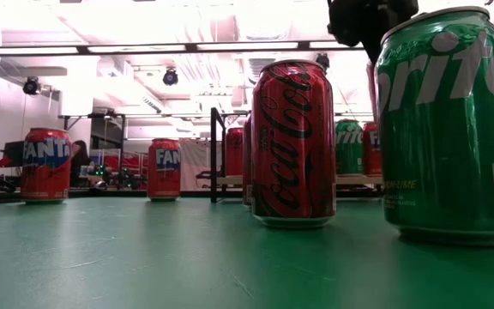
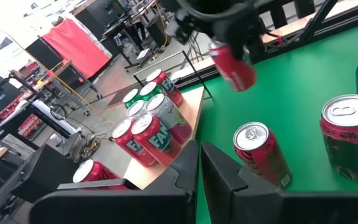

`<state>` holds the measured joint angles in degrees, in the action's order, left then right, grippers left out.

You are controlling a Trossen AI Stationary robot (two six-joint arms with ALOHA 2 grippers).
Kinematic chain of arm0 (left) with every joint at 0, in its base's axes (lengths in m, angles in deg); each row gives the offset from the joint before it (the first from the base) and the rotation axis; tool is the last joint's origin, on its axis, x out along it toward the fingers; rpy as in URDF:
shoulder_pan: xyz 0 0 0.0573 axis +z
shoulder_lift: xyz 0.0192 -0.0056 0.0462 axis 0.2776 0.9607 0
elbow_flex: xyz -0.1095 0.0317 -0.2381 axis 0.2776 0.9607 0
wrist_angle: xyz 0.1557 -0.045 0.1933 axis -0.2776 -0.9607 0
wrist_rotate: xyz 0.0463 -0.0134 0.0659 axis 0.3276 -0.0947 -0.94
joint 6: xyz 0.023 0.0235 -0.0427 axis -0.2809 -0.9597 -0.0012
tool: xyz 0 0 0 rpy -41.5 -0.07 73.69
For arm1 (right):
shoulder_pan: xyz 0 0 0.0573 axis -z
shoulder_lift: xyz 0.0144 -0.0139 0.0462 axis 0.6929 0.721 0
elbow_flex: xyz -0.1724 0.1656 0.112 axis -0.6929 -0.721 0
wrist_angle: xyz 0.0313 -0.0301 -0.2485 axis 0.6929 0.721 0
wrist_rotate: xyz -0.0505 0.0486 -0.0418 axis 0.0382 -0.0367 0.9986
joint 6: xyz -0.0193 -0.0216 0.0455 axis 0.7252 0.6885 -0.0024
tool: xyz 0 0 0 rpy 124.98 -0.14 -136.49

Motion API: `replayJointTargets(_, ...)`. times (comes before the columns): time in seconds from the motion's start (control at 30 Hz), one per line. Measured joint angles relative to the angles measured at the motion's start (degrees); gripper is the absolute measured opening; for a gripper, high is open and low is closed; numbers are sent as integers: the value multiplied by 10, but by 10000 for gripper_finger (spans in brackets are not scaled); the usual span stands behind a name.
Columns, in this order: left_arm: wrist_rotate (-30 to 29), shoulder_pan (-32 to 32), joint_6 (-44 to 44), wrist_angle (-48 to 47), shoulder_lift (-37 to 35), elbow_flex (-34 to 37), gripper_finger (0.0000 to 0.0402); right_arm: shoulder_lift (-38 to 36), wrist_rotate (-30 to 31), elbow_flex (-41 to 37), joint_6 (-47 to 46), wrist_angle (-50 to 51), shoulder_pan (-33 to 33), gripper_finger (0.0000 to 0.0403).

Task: Place canned beverage on shelf
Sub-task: Put the red soda can on the shelf aligned with the other red soda can

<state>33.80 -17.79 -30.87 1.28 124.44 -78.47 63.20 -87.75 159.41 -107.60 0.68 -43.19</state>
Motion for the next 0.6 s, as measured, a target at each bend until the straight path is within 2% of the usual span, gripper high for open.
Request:
replayJointTargets(0.23,-1,0,9,0,0,0,1,-40,61,0,51,0,69,292)
replayJointTargets(0.6,-5,0,10,0,0,0,1,-58,81,-27,124,-7,162,292)
